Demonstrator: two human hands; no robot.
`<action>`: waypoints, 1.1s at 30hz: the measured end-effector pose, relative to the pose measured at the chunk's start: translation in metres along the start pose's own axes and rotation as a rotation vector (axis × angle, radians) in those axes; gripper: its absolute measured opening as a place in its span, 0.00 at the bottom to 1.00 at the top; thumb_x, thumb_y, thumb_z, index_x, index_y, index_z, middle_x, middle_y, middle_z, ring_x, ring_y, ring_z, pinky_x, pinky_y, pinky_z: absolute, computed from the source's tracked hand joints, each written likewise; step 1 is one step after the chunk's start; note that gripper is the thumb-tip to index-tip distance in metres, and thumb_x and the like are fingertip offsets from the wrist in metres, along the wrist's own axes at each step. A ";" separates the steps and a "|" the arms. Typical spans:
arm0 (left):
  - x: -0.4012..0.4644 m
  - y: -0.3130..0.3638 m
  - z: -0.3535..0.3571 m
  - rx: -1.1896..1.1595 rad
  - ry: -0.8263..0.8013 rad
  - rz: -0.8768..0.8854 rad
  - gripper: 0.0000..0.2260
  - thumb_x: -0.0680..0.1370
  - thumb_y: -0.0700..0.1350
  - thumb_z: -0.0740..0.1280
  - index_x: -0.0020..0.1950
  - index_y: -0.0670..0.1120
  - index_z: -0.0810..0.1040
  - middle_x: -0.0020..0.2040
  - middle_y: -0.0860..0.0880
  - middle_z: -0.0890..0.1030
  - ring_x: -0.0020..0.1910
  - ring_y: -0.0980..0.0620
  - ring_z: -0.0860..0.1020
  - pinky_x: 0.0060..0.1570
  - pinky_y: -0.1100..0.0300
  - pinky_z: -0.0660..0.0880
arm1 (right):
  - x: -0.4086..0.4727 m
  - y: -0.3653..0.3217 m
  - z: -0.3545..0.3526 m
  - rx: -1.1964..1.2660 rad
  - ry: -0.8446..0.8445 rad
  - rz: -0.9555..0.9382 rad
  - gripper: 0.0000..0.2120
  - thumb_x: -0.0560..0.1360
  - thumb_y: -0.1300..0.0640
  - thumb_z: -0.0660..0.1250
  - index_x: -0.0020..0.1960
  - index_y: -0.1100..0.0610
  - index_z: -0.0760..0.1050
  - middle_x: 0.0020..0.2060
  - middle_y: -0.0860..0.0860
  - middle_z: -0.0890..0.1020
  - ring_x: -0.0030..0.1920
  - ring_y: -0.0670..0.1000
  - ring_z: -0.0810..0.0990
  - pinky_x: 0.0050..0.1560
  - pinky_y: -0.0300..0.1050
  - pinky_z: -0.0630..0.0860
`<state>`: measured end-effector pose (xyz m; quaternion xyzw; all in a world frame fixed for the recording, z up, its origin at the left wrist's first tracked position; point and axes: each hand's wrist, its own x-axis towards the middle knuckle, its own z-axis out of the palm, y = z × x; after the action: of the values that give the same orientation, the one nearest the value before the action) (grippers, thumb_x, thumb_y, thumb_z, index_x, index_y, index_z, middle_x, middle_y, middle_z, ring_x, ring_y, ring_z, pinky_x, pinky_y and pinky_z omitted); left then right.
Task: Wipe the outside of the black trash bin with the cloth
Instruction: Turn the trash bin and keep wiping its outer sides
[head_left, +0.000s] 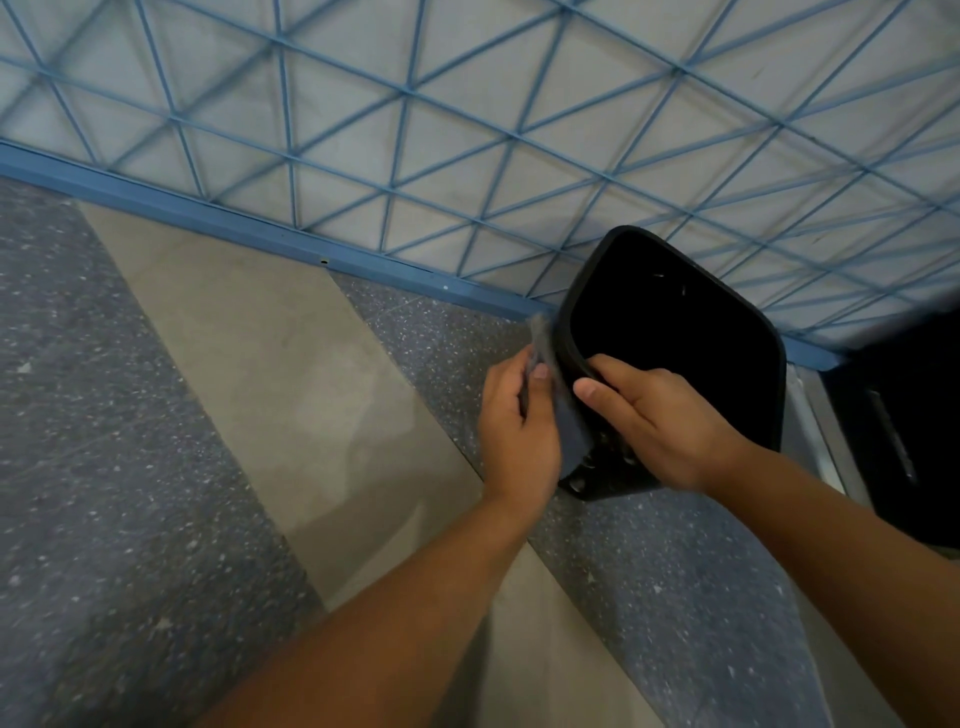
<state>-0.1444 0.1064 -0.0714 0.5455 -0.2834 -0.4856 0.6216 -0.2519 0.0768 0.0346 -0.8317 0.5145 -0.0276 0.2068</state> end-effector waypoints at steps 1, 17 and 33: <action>-0.003 -0.002 0.001 0.032 0.006 0.031 0.13 0.85 0.43 0.63 0.68 0.42 0.80 0.56 0.51 0.77 0.55 0.71 0.76 0.63 0.70 0.72 | 0.001 0.001 0.000 0.004 -0.002 0.002 0.19 0.78 0.38 0.52 0.51 0.50 0.73 0.43 0.47 0.80 0.45 0.49 0.80 0.48 0.56 0.76; -0.015 -0.007 0.003 0.164 0.016 0.150 0.17 0.85 0.41 0.63 0.73 0.39 0.76 0.57 0.53 0.73 0.54 0.66 0.76 0.60 0.75 0.71 | 0.004 0.004 0.001 0.035 0.016 -0.014 0.22 0.77 0.37 0.51 0.50 0.51 0.74 0.43 0.48 0.80 0.46 0.49 0.80 0.48 0.57 0.76; -0.015 -0.009 0.004 0.213 0.021 0.176 0.18 0.84 0.38 0.64 0.74 0.39 0.75 0.54 0.55 0.71 0.52 0.57 0.77 0.58 0.76 0.71 | 0.009 0.002 0.002 0.046 0.040 -0.016 0.20 0.77 0.37 0.51 0.44 0.51 0.71 0.38 0.48 0.79 0.42 0.52 0.79 0.46 0.58 0.75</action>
<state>-0.1559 0.1194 -0.0763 0.5866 -0.3734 -0.3905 0.6033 -0.2492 0.0686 0.0305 -0.8300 0.5112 -0.0578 0.2155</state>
